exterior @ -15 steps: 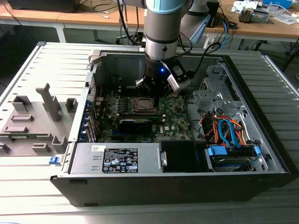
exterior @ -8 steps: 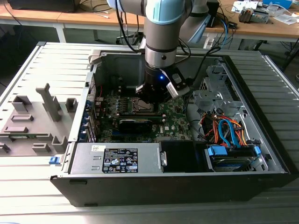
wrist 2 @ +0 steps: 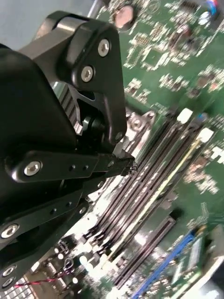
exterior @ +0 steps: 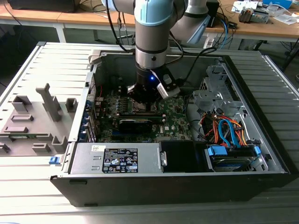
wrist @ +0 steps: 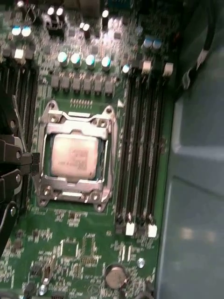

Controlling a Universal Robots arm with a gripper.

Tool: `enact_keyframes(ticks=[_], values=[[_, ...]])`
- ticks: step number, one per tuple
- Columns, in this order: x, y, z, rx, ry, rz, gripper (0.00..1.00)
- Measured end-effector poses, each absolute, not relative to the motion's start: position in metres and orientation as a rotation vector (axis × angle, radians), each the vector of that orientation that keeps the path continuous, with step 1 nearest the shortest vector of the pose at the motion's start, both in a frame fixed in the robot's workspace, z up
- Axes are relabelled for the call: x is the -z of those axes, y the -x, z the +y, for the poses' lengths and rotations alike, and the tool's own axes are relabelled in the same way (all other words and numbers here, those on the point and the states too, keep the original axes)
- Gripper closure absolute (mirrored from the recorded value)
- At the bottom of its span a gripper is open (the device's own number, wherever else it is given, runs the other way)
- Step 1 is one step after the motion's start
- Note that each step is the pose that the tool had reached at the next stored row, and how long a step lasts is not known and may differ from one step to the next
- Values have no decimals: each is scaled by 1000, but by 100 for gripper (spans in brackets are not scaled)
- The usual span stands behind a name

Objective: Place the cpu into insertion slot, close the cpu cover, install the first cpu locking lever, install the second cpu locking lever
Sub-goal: 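Install the second cpu locking lever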

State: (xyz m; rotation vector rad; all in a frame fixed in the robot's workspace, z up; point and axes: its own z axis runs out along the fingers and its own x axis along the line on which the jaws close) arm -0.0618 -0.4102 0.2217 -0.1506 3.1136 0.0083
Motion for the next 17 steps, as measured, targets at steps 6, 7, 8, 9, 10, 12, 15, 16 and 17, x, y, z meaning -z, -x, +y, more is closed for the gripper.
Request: enact_keyframes(ticks=[6,7,8,9,10,12,15,16,17], values=[[-222,81,-444,-240,147,3097,89],[-222,83,-444,-242,147,3096,89],[-222,86,-444,-248,147,3095,89],[-222,90,-444,-261,147,3093,89],[-222,93,-445,-273,147,3091,89],[-222,97,-446,-290,146,3089,89],[-221,103,-447,-302,146,3087,89],[-221,104,-448,-302,146,3087,89],[-220,106,-449,-304,146,3087,89]])
